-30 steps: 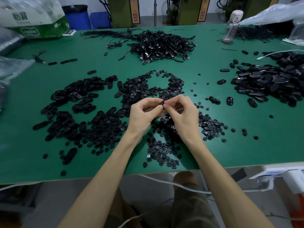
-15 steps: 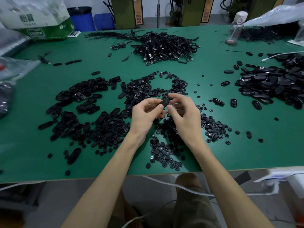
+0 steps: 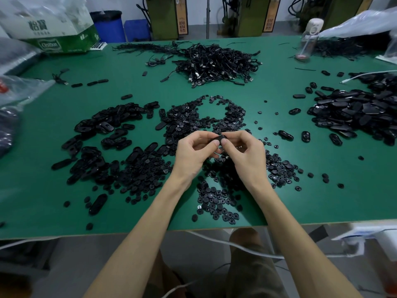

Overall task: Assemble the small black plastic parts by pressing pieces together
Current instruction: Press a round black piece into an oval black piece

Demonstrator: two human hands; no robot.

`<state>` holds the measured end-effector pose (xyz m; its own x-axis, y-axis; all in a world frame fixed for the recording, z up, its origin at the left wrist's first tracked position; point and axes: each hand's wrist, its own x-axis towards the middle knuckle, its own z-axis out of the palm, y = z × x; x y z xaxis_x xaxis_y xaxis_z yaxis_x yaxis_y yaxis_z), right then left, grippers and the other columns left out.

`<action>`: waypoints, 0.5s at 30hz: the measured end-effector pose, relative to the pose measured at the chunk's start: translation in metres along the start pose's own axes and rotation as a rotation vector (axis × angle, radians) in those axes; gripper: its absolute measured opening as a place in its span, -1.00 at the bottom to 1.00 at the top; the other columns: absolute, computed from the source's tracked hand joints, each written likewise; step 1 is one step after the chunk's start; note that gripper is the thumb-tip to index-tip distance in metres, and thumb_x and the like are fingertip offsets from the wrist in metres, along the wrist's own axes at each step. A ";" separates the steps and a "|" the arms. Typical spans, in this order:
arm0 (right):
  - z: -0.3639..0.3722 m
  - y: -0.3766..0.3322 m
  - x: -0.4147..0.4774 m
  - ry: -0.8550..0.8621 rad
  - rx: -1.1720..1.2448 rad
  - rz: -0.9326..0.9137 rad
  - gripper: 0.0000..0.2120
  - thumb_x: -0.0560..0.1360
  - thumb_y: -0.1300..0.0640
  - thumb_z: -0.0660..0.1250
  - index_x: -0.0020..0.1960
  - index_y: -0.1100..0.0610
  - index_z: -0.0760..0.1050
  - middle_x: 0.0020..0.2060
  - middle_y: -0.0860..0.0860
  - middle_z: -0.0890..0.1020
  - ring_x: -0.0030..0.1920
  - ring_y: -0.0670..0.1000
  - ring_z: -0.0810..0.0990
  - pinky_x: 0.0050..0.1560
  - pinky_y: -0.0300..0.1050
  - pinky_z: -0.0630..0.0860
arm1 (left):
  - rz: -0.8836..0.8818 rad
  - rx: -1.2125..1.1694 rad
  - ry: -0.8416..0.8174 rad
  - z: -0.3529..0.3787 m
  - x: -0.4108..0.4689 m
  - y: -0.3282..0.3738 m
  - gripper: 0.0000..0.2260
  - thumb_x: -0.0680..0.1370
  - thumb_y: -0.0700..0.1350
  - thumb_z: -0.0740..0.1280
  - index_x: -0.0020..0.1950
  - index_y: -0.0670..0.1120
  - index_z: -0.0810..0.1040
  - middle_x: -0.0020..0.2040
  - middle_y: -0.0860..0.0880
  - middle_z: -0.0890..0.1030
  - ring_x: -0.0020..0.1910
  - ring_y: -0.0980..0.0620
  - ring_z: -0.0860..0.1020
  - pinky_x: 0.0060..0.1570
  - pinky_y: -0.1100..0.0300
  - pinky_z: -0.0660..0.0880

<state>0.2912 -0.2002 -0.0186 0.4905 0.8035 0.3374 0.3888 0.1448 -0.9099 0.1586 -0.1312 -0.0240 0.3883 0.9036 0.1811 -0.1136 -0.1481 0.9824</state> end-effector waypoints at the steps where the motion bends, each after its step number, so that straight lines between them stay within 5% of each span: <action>1: 0.000 0.000 0.000 -0.001 0.003 0.002 -0.89 0.58 0.21 0.45 0.10 0.16 0.67 -0.12 -0.04 0.74 -0.10 -0.06 0.70 -0.02 -0.18 0.59 | -0.002 -0.002 0.003 0.000 0.000 0.000 -0.85 0.57 -0.34 0.44 0.12 -0.32 0.63 -0.16 -0.13 0.72 -0.22 -0.02 0.69 -0.12 0.14 0.65; 9: -0.001 -0.002 -0.001 -0.013 -0.004 -0.003 -0.89 0.57 0.23 0.46 0.10 0.18 0.67 -0.12 -0.01 0.74 -0.10 -0.03 0.71 0.02 -0.05 0.64 | -0.021 0.008 -0.001 -0.001 0.001 0.000 -0.86 0.57 -0.35 0.43 0.12 -0.29 0.64 -0.16 -0.11 0.73 -0.22 0.00 0.70 -0.12 0.17 0.64; 15: -0.001 -0.005 -0.004 -0.029 -0.029 -0.043 -0.91 0.55 0.28 0.46 0.04 0.16 0.67 -0.16 -0.01 0.73 -0.14 -0.06 0.69 -0.05 -0.14 0.63 | -0.024 0.051 0.021 -0.001 0.000 -0.001 -0.88 0.56 -0.38 0.42 0.08 -0.27 0.65 -0.04 -0.24 0.73 -0.08 -0.08 0.72 0.02 0.10 0.67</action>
<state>0.2878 -0.2048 -0.0151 0.4501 0.8135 0.3682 0.4318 0.1627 -0.8872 0.1581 -0.1307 -0.0247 0.3711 0.9152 0.1574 -0.0577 -0.1464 0.9875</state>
